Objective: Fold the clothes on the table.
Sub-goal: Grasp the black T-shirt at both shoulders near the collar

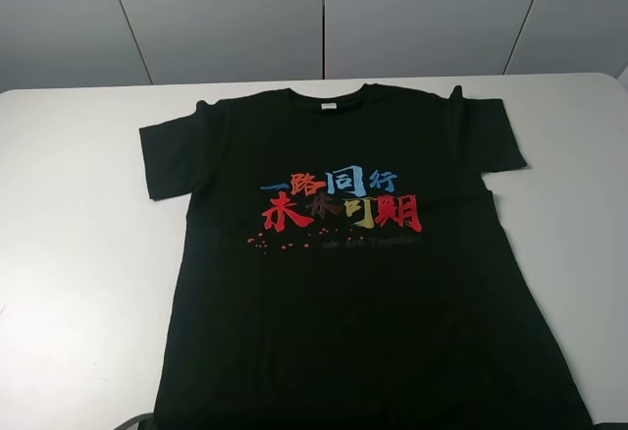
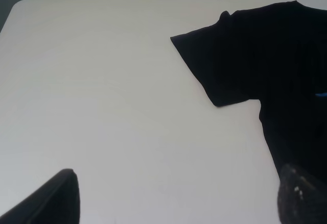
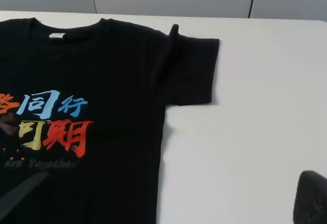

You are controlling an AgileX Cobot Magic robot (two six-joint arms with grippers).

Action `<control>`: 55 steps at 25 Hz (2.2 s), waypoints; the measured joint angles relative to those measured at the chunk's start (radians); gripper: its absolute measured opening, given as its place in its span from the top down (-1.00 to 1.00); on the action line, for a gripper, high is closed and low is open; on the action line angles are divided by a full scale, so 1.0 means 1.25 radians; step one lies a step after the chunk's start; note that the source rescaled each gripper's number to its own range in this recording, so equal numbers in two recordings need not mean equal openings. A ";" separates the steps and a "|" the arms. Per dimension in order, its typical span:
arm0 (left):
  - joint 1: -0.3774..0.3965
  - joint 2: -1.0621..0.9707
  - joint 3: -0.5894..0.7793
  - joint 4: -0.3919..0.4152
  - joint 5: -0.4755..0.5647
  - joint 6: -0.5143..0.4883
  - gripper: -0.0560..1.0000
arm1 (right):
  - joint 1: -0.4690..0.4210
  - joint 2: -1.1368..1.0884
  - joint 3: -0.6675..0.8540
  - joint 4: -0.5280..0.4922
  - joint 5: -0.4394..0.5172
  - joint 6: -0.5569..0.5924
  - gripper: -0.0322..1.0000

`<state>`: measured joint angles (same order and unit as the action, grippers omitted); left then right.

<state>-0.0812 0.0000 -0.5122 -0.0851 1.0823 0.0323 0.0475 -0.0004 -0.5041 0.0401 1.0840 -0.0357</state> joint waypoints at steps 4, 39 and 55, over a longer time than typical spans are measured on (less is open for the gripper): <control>0.000 0.000 0.000 0.000 0.000 0.000 -1.00 | 0.000 0.000 0.000 -0.023 0.000 -0.002 -1.00; 0.000 0.036 -0.028 0.000 -0.020 -0.057 -1.00 | 0.017 0.003 -0.027 -0.023 0.011 0.013 -1.00; 0.000 0.668 -0.359 -0.119 -0.077 0.337 -1.00 | 0.017 0.643 -0.244 0.141 -0.083 -0.252 -1.00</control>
<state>-0.0812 0.8348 -0.9613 -0.2343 0.9856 0.4539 0.0686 0.8039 -0.8095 0.2161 0.9802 -0.3507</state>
